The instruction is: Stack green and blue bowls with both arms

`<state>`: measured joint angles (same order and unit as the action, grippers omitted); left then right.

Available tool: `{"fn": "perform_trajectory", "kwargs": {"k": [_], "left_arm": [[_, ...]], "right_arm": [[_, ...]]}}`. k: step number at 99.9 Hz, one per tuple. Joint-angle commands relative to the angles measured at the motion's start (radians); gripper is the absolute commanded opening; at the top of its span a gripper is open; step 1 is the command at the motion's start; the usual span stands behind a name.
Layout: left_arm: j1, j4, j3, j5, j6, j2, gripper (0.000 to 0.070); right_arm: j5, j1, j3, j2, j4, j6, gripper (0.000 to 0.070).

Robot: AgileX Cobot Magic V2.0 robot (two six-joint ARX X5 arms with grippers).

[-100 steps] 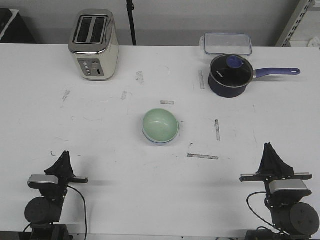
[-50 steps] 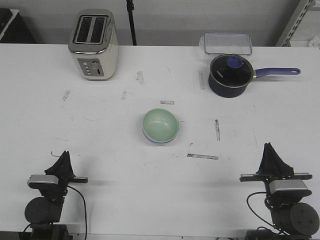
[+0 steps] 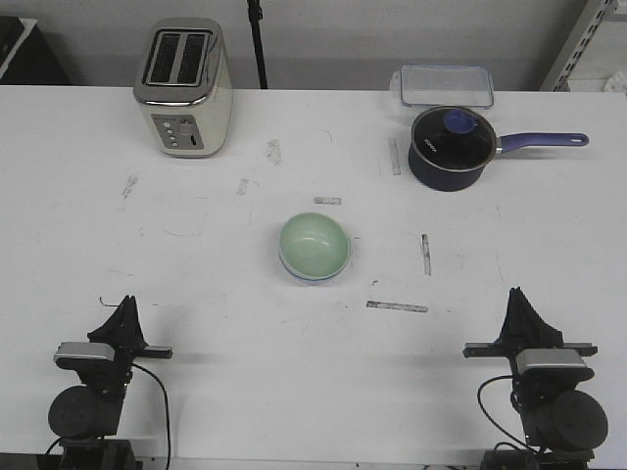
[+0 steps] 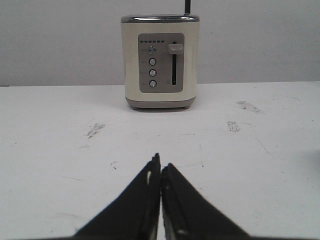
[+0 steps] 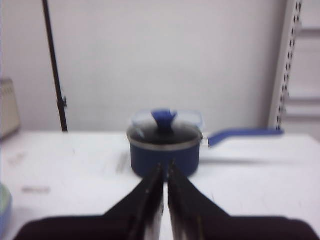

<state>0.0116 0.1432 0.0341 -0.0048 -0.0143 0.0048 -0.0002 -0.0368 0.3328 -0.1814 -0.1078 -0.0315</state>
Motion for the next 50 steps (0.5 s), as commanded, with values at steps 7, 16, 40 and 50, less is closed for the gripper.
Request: {"fn": "perform_trajectory", "kwargs": {"k": [7, 16, 40, 50], "left_arm": [[0.001, 0.015, -0.023, -0.003, -0.012, -0.002, 0.0001], [0.001, 0.015, -0.023, -0.003, -0.012, -0.002, 0.0001], [0.001, 0.015, -0.023, -0.003, -0.012, -0.002, 0.0001], [0.001, 0.015, -0.023, -0.003, -0.012, -0.002, 0.0001]], "right_arm": [[-0.008, 0.029, -0.076, 0.044, 0.060, -0.042, 0.0010], [-0.011, 0.039, -0.133, 0.092, 0.081, -0.043, 0.0010], [-0.027, 0.039, -0.215, 0.180, 0.082, -0.043, 0.0010], [-0.047, 0.036, -0.238, 0.180, 0.087, -0.043, 0.0010]]}}
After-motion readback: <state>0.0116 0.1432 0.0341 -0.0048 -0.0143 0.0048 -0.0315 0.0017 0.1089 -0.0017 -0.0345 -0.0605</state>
